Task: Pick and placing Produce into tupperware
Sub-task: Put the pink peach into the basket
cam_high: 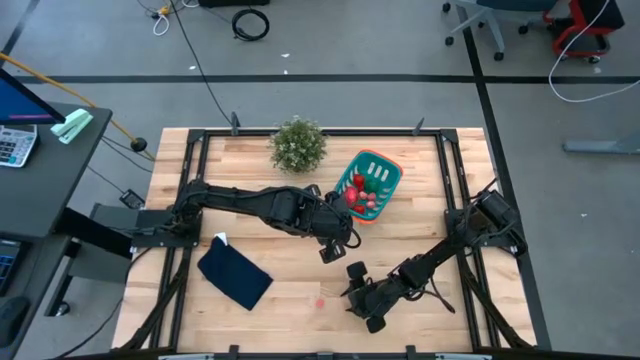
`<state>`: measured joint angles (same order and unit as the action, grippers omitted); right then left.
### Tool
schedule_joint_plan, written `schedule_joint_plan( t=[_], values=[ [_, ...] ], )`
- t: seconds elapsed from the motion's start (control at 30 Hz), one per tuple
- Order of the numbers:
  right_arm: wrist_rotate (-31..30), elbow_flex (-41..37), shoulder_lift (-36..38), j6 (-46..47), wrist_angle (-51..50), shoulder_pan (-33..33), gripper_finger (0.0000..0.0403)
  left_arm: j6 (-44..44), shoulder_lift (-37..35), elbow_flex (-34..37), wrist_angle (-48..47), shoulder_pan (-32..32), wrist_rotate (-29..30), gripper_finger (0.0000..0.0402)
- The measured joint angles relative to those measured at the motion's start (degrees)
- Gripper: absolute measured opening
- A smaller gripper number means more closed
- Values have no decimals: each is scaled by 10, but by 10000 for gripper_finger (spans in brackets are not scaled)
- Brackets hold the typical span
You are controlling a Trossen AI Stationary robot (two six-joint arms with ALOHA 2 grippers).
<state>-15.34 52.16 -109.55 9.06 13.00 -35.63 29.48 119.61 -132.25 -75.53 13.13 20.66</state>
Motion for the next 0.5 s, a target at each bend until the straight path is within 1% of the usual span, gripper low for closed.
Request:
schedule_joint_plan(
  t=[0.13, 0.27, 0.37, 0.5],
  values=[
    [-7, 9, 15, -25, 12, 8, 205, 0, -11, 0, -11, 2, 0, 48],
    [-3, 16, 19, -28, 45, 22, 204, 3, -30, 0, -17, 6, 1, 33],
    [15, 22, 15, -28, 85, 34, 204, 13, -44, 0, -26, 7, 1, 22],
    [38, 22, 12, -21, 127, 45, 203, 14, -62, 0, -42, 5, 17, 10]
  ],
)
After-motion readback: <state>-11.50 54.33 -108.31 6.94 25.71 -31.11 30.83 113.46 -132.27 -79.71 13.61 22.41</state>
